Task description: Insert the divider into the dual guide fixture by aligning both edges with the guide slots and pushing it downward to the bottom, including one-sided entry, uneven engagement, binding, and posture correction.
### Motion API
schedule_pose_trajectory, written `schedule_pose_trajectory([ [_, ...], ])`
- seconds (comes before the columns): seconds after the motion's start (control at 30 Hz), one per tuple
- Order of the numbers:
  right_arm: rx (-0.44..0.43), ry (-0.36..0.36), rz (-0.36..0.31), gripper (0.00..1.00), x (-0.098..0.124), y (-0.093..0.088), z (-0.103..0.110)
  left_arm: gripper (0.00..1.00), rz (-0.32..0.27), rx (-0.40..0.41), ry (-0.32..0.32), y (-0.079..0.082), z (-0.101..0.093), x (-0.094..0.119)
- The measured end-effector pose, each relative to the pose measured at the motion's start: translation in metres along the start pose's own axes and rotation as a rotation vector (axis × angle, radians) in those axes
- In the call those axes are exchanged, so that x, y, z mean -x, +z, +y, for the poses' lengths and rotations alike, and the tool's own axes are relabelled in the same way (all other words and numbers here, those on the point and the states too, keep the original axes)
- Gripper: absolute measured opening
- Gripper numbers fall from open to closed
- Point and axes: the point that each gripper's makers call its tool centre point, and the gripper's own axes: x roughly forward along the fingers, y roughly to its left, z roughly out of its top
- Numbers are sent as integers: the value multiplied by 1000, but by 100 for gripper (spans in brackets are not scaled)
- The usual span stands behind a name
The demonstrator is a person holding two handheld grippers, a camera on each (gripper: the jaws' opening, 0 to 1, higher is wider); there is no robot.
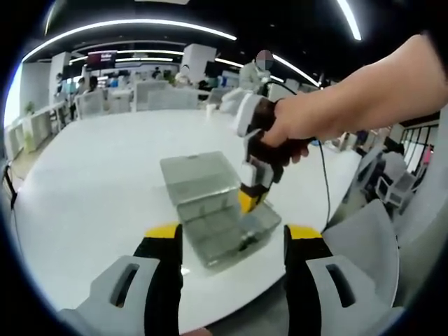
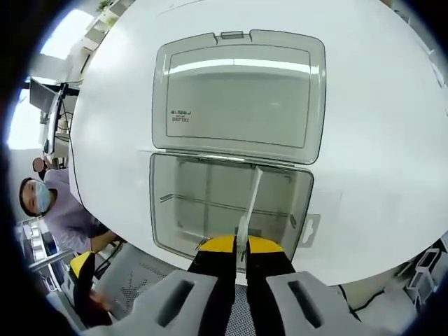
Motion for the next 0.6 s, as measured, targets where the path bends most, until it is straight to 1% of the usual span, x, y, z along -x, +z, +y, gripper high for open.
schedule_pose_trajectory([
  [0.07,-2,2,3,0,-1,1,0,56,-4,2,2,1,1,0],
  [0.1,11,-2,-6,0,-2,4,0,56,-6,4,4,2,1,1],
  [0.27,13,-7,3,0,-3,4,0,56,-6,5,5,1,2,1],
  [0.43,8,-5,3,0,-1,5,-1,56,-4,9,3,-1,2,0],
  [0.6,9,-1,-5,0,3,7,0,56,-11,9,-2,2,1,-1],
])
